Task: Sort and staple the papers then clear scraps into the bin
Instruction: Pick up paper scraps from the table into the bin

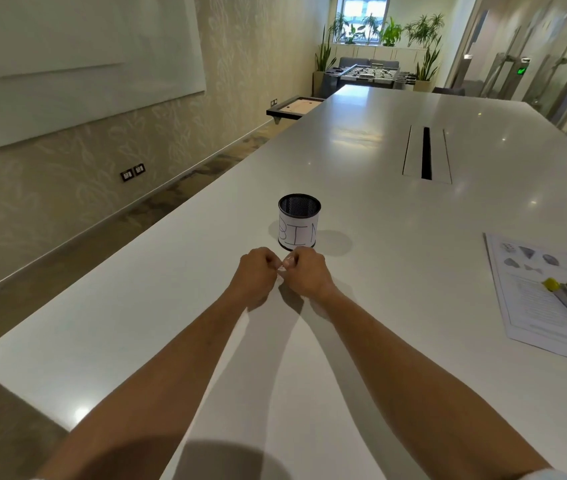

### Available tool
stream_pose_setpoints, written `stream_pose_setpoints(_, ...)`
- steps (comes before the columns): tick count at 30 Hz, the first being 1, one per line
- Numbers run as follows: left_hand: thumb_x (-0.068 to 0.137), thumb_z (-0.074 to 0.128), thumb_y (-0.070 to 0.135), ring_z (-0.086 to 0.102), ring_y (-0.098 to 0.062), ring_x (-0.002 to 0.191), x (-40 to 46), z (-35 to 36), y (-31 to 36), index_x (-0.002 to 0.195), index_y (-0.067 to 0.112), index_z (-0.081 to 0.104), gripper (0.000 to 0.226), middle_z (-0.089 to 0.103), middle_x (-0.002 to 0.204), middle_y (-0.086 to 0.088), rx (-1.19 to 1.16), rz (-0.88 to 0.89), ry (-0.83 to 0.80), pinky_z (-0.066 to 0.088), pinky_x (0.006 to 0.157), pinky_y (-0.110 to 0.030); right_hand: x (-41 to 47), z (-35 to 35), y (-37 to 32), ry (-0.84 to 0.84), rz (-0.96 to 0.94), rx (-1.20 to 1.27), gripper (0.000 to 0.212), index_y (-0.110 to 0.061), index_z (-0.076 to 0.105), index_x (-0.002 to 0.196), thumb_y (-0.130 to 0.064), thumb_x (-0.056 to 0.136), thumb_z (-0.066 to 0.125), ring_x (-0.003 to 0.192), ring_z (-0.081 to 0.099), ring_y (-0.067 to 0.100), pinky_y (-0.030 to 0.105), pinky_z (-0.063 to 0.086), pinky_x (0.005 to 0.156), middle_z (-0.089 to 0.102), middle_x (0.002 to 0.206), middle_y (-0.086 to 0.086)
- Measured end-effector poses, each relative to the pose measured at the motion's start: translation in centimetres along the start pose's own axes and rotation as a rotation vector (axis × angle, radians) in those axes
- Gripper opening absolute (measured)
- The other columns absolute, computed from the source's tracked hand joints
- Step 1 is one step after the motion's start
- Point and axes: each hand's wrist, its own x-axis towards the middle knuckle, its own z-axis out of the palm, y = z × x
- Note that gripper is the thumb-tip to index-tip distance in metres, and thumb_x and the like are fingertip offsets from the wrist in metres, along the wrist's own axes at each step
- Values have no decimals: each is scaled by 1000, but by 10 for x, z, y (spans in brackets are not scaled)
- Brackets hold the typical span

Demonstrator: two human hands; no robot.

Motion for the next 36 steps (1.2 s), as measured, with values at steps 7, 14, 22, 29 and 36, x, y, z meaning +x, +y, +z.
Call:
stream_pose_setpoints(7,93,56,14,46,-10,56,23,-20,33,77,17,64,19,56,63,1,-406,-6,-53,38,55,-23,17,-38,-15,87,-16,253,22,-22,60,73,-18,93,54,77,63,21,39,55,71,65,82,2)
stream_pose_setpoints(14,91,56,10,54,-14,63,61,-37,83,77,13,64,16,60,67,-2,-393,88,19,48,59,-29,53,-82,-37,192,-70,225,15,-16,63,81,-16,94,55,79,61,22,36,52,72,67,87,8)
stream_pose_setpoints(22,87,62,5,66,-18,93,80,-37,85,99,9,74,17,72,101,-9,-56,206,156,46,78,-18,67,-87,-32,235,-140,-41,25,-6,75,101,1,90,54,98,66,27,28,52,90,73,105,15)
stream_pose_setpoints(29,85,64,11,67,-18,81,83,-35,82,87,20,68,10,70,82,-3,-3,203,156,55,70,-27,73,-80,-24,316,-129,-47,17,-10,74,97,-4,88,61,88,69,24,27,53,81,74,96,11)
stream_pose_setpoints(36,91,58,15,66,-23,86,85,-29,77,97,15,74,17,73,95,-8,79,237,170,54,78,-32,77,-78,-20,313,-154,-73,20,-10,73,89,-1,89,56,78,65,23,26,49,71,72,89,10)
